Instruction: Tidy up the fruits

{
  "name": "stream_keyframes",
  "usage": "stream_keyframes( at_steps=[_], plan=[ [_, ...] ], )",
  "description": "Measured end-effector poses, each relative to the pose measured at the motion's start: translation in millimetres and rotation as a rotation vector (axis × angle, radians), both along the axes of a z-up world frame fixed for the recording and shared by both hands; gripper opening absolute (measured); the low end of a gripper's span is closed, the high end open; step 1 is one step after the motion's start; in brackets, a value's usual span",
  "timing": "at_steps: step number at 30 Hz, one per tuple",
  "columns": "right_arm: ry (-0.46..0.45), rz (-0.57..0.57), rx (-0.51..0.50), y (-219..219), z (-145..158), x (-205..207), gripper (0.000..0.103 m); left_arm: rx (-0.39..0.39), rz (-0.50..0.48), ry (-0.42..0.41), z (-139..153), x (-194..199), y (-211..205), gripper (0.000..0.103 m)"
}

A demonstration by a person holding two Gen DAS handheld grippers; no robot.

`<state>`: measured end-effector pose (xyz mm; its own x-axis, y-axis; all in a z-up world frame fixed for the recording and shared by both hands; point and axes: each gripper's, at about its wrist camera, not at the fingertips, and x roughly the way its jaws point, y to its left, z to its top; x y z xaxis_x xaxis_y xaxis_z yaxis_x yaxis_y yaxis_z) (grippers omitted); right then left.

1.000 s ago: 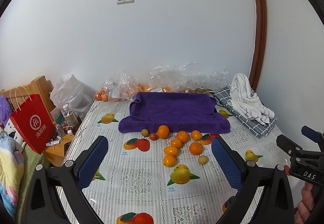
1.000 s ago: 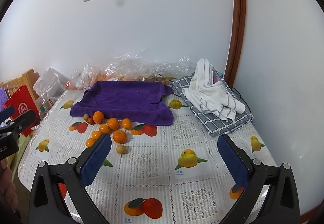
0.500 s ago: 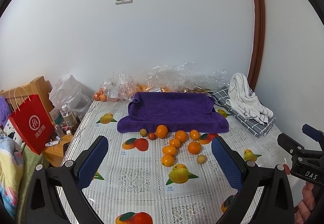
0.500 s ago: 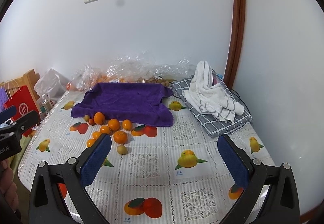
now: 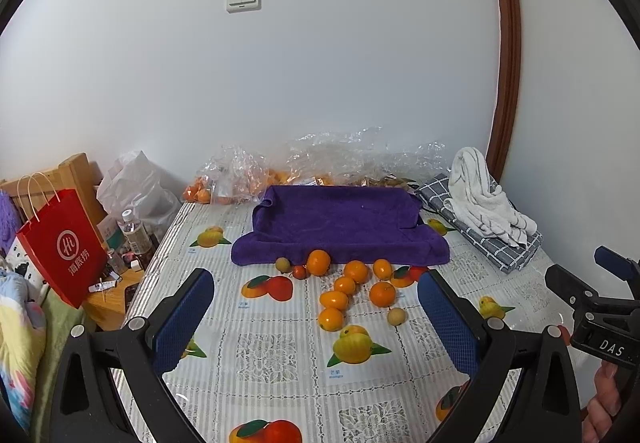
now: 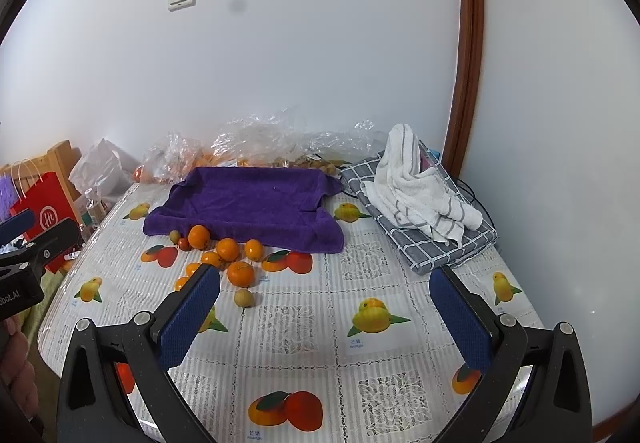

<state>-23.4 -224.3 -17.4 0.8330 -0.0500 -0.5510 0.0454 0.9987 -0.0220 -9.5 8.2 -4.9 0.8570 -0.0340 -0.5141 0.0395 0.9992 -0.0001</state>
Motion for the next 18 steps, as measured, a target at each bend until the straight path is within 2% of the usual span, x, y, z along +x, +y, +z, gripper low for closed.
stream_keyframes(
  at_steps=[18],
  plan=[
    [-0.011,0.019,-0.017,11,0,-3,0.103,-0.019,-0.005,-0.002,2,-2,5,0.103]
  ],
)
